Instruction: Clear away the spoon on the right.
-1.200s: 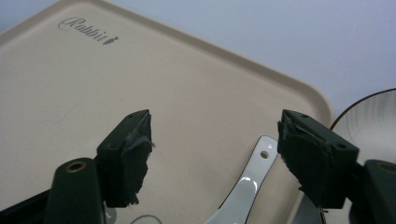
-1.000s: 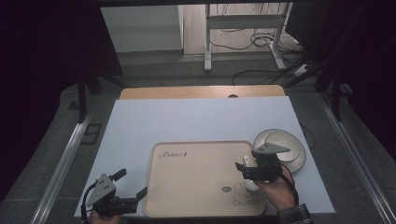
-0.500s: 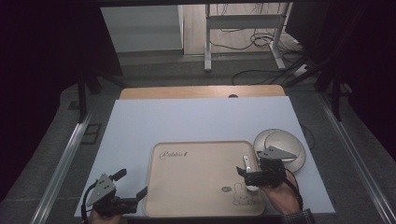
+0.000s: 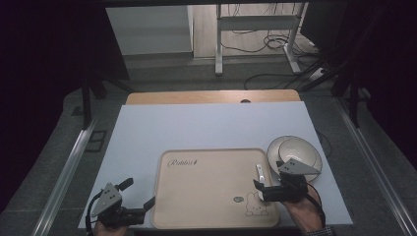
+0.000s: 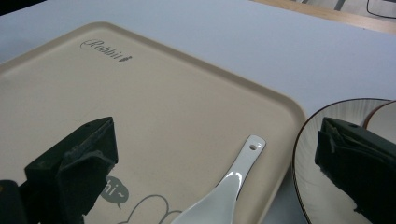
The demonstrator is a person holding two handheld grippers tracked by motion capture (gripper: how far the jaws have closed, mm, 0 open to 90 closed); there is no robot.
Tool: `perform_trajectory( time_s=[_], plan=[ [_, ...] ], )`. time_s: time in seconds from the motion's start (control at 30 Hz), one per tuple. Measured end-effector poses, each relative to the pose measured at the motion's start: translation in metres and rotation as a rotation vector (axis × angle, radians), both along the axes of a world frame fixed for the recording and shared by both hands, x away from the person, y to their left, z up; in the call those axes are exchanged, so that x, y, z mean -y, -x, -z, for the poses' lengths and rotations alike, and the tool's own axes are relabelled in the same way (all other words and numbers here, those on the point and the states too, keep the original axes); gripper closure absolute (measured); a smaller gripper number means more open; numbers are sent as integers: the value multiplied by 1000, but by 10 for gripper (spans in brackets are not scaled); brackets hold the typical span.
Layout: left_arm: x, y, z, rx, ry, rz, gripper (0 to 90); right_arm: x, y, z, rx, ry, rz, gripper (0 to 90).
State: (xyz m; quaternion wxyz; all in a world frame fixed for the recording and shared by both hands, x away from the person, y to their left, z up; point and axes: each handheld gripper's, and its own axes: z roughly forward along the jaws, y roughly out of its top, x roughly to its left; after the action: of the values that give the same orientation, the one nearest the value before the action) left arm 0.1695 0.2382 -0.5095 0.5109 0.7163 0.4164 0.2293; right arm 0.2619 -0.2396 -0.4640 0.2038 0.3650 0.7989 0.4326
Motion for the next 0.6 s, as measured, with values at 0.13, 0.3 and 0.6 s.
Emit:
perform_trajectory(
  time_s=[0.13,0.3,0.6],
  plan=[
    [0,0,0,0,1,0,6,4,4,0,5,-1,4,0],
    [0,0,0,-2,1,0,6,12,10,0,13,-9,21,0],
    [-1,0,0,-4,6,-4,6,30,21,-2,45,-24,55,0]
  ],
)
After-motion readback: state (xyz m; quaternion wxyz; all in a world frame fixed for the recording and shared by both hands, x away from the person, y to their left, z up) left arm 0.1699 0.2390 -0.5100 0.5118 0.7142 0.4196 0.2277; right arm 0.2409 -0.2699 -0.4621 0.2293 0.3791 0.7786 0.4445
